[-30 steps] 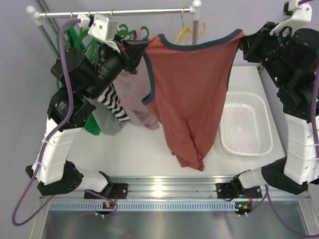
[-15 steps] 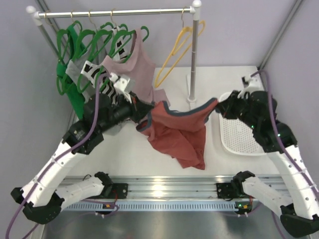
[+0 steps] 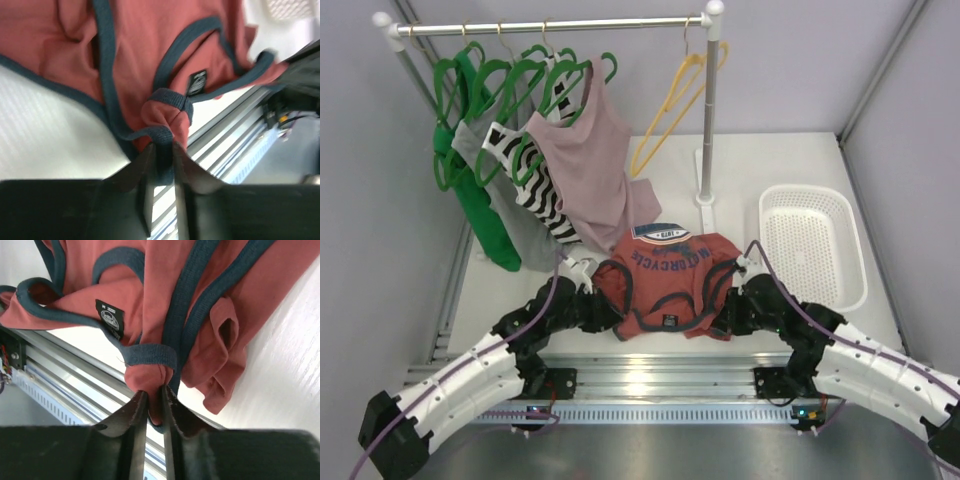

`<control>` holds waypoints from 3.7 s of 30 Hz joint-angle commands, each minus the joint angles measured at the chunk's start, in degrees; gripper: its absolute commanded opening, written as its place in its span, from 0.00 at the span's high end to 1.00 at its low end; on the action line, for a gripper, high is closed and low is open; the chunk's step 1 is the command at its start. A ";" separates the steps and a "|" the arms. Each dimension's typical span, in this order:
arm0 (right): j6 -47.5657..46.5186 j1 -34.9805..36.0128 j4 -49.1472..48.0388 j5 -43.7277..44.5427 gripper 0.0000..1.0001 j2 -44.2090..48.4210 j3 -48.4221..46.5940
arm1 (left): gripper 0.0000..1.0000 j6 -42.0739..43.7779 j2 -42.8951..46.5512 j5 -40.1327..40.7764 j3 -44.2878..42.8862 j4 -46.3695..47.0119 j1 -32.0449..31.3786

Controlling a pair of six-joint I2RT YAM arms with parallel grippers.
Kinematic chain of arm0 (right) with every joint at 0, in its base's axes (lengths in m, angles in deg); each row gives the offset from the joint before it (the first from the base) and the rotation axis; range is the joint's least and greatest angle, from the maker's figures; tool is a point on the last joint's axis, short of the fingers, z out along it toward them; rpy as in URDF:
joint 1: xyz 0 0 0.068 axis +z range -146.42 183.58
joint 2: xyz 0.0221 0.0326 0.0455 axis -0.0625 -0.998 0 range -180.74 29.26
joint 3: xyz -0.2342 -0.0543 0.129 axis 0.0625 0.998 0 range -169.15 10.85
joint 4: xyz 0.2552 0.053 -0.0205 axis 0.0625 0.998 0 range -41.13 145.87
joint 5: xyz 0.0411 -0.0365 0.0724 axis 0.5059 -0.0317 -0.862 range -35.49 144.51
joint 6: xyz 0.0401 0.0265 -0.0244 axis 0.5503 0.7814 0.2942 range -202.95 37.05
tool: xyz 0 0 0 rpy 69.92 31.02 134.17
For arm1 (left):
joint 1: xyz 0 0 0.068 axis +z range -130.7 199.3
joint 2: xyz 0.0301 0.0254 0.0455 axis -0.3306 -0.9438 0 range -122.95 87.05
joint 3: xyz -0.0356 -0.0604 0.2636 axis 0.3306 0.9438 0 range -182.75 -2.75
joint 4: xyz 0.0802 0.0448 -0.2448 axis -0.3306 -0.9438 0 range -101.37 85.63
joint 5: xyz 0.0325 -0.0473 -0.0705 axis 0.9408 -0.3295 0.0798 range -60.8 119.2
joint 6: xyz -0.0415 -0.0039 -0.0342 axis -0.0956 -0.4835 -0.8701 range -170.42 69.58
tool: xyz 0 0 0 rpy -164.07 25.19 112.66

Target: Place the tank top on the hanger

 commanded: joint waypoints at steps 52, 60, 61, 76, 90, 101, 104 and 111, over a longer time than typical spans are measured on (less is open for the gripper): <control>11.47 20.72 8.23 25.92 0.57 1.86 -13.48 | 0.43 37.83 -46.38 17.79 -91.70 -7.56 1.99; 9.54 20.72 12.01 29.35 0.56 2.82 -17.71 | 0.43 40.65 -57.92 7.69 -103.23 -10.11 6.56; 9.54 20.63 12.71 29.88 0.56 3.00 -18.06 | 0.43 41.18 -59.14 7.15 -103.85 -10.11 6.56; 10.50 20.63 14.38 30.06 0.55 5.81 -16.22 | 0.45 41.10 -64.86 5.65 -104.21 -10.29 6.56; 10.94 20.63 15.00 29.97 0.55 6.52 -15.95 | 0.79 42.85 -65.22 8.90 -104.73 -9.85 6.30; 10.68 20.63 15.09 29.97 0.57 6.87 -15.87 | 1.00 43.91 -63.29 16.90 -105.53 -5.63 5.16; 10.68 20.63 15.00 29.88 0.57 6.87 -15.69 | 1.00 44.00 -62.24 19.10 -105.44 -3.88 5.16; 10.33 20.63 14.30 29.88 0.57 6.52 -15.43 | 1.00 44.44 -60.30 19.63 -104.13 -3.08 5.16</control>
